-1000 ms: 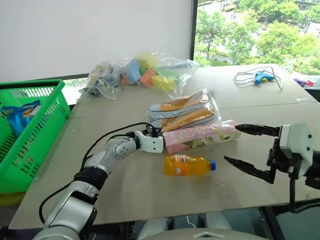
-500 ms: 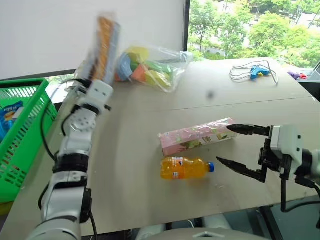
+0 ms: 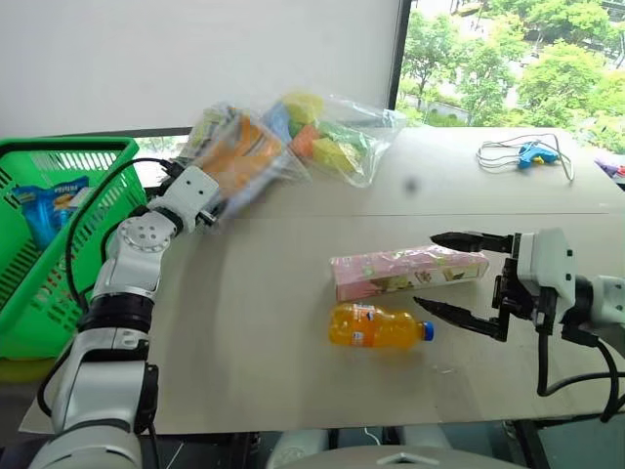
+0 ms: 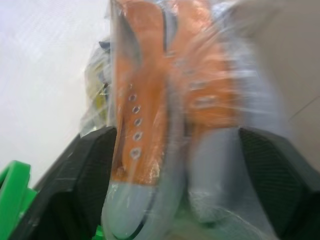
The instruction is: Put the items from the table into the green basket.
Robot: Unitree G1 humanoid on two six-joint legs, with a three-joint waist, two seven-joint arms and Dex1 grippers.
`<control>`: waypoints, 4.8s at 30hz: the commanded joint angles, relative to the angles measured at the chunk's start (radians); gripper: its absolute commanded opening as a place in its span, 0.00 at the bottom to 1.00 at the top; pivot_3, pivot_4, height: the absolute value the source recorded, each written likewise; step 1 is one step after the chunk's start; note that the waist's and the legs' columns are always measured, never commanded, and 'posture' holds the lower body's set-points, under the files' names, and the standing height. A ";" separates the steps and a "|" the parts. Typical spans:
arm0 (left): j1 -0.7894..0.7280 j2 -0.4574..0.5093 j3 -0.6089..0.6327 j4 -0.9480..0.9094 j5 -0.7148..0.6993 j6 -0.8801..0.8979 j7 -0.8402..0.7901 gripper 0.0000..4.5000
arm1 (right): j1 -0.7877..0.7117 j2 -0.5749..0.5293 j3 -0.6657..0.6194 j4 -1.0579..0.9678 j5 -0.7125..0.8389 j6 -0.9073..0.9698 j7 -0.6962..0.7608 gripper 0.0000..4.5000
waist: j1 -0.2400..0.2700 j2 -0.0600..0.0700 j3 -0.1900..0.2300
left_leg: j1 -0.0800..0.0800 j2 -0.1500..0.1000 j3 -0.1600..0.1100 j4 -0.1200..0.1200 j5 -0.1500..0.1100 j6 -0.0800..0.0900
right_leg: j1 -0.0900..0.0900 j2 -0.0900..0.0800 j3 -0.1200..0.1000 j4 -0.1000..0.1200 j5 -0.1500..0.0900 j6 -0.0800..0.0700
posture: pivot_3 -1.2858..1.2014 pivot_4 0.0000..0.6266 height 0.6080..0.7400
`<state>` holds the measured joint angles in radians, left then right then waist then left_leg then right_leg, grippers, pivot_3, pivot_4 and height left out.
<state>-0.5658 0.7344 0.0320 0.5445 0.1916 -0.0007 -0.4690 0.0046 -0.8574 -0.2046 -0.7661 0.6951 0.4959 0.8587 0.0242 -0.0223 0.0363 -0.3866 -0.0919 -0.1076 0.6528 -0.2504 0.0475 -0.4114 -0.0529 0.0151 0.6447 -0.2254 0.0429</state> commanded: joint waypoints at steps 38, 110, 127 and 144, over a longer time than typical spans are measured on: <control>-0.031 0.097 -0.660 -0.906 -0.421 0.707 -0.707 0.99 | 0.230 -0.272 -0.373 0.106 0.125 0.054 0.388 1.00 | -0.094 0.012 -0.002 | 0.010 0.009 0.014 0.001 -0.001 0.001 | 0.008 0.006 0.010 -0.001 -0.003 -0.001 | 0.43 0.05 1.00; -0.028 0.313 0.338 0.255 -0.299 0.156 0.048 0.99 | -1.034 0.250 0.233 0.487 0.036 0.368 0.077 1.00 | 0.040 -0.006 -0.005 | -0.007 0.008 0.014 -0.002 0.006 -0.009 | -0.021 0.006 0.006 0.017 0.006 -0.009 | 0.56 0.00 1.00; 0.015 -0.054 -0.018 -0.625 -0.601 0.592 -0.262 0.99 | -0.698 0.029 0.055 0.276 0.077 0.472 -0.021 1.00 | -0.006 -0.006 -0.009 | -0.009 0.009 0.016 0.000 0.005 -0.008 | -0.020 0.004 0.008 0.015 0.006 -0.009 | 0.48 0.00 1.00; -0.268 -0.258 -0.445 -0.214 -0.403 0.546 -0.664 0.99 | -0.248 -0.127 -0.361 -0.045 0.329 0.687 -0.246 1.00 | -0.232 0.008 -0.011 | -0.005 0.011 0.017 0.001 0.003 -0.004 | -0.013 0.004 0.006 0.011 0.004 -0.007 | 0.35 0.00 1.00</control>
<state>-0.8195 0.4738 -0.3946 0.3292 -0.2249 0.5503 -1.0803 -0.2370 -0.9777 -0.5178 -0.7830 1.0000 1.1842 0.6446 -0.2076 -0.0144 0.0255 -0.3923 -0.0811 -0.0904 0.6544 -0.2479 0.0443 -0.4245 -0.0492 0.0216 0.6562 -0.2216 0.0367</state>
